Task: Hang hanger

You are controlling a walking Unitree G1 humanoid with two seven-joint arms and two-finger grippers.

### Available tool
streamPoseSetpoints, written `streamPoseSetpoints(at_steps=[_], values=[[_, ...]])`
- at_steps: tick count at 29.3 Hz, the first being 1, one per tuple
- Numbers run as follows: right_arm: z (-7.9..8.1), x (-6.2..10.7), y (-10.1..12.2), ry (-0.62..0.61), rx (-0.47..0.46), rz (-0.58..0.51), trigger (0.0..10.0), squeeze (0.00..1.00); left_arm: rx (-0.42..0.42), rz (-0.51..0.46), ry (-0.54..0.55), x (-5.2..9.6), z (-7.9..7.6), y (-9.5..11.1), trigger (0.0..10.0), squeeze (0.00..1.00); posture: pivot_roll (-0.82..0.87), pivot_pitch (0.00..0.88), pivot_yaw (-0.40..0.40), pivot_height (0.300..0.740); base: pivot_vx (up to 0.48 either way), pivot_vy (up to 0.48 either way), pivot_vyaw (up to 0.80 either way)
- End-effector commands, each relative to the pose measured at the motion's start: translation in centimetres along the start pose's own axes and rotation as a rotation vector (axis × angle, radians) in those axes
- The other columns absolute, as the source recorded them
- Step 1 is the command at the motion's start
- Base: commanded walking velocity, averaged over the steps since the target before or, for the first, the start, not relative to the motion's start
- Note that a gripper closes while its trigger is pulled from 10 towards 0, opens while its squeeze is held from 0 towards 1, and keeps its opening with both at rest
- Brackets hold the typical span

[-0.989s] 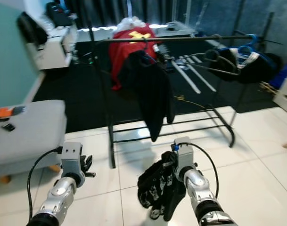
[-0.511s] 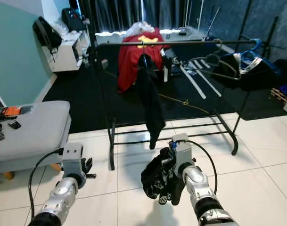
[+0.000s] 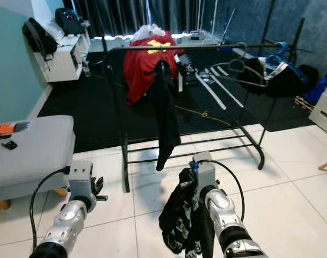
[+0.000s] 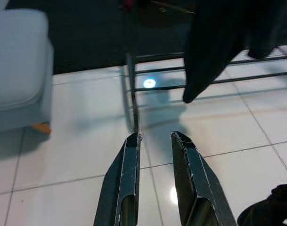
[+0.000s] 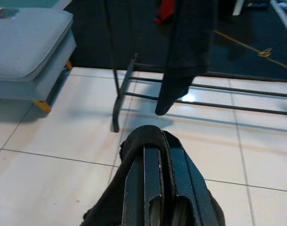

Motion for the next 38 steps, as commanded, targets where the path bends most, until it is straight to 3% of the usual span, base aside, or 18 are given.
streamPoseSetpoints(at_steps=[1,6,14,17,21,24,29,34,38], values=[[-0.1,0.0,1.0,-0.006,-0.005,-0.06,10.0,0.0,0.0,-0.001,0.021,0.2,0.6,-0.2,10.0,0.0,0.02,0.007,-0.015,0.74,0.0,0.0,0.0],[0.0,0.0,1.2,-0.008,-0.021,-0.073,10.0,0.0,0.042,0.004,0.047,0.1,0.9,-0.1,10.0,0.0,0.01,0.007,-0.013,0.74,0.0,0.0,0.0],[0.0,-0.2,1.2,-0.014,-0.049,-0.066,10.0,0.0,0.083,0.049,0.037,0.1,0.1,-0.8,10.0,0.0,0.02,0.002,-0.01,0.74,0.0,0.0,0.0],[0.0,-0.2,1.2,-0.018,-0.051,-0.066,10.0,0.0,0.062,0.066,0.035,0.1,0.1,-1.0,10.0,0.0,0.02,0.002,0.001,0.74,0.0,0.0,0.0],[-1.3,0.3,1.0,-0.047,-0.026,-0.065,10.0,0.0,-0.046,0.076,-0.002,0.1,0.5,-1.1,10.0,0.0,0.03,0.0,0.005,0.74,0.0,0.0,0.0],[-2.0,0.6,0.9,-0.058,-0.005,-0.054,10.0,0.0,-0.051,0.084,-0.006,0.1,0.8,-1.1,10.0,0.0,0.03,0.0,0.002,0.74,0.0,0.0,0.0],[-2.4,0.5,1.4,-0.072,-0.005,-0.067,10.0,0.0,0.07,0.103,0.019,0.0,1.2,-1.1,10.0,0.0,0.04,0.0,0.002,0.74,0.0,0.0,0.0],[-2.1,0.0,2.0,-0.073,-0.01,-0.076,10.0,0.0,0.067,0.072,-0.013,-0.3,0.6,-0.2,10.0,0.0,0.03,0.006,0.018,0.74,0.0,0.0,0.0],[-2.2,-0.3,3.4,-0.05,0.058,-0.1,10.0,0.0,0.056,0.057,-0.074,-0.8,-0.2,0.9,10.0,0.0,0.02,0.0,0.028,0.74,0.0,0.0,0.0]])
Point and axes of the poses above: a point about 5 cm out from each wrist's last joint towards the gripper, its own x axis pointing back from the gripper into the wrist, its own y axis along the axis of the wrist's last joint, z = x × y, the point moved 4 cm from there along -x, pointing out of the wrist towards the gripper, and after that the axes turned 1 degree about -x, right-handed, at the moved point
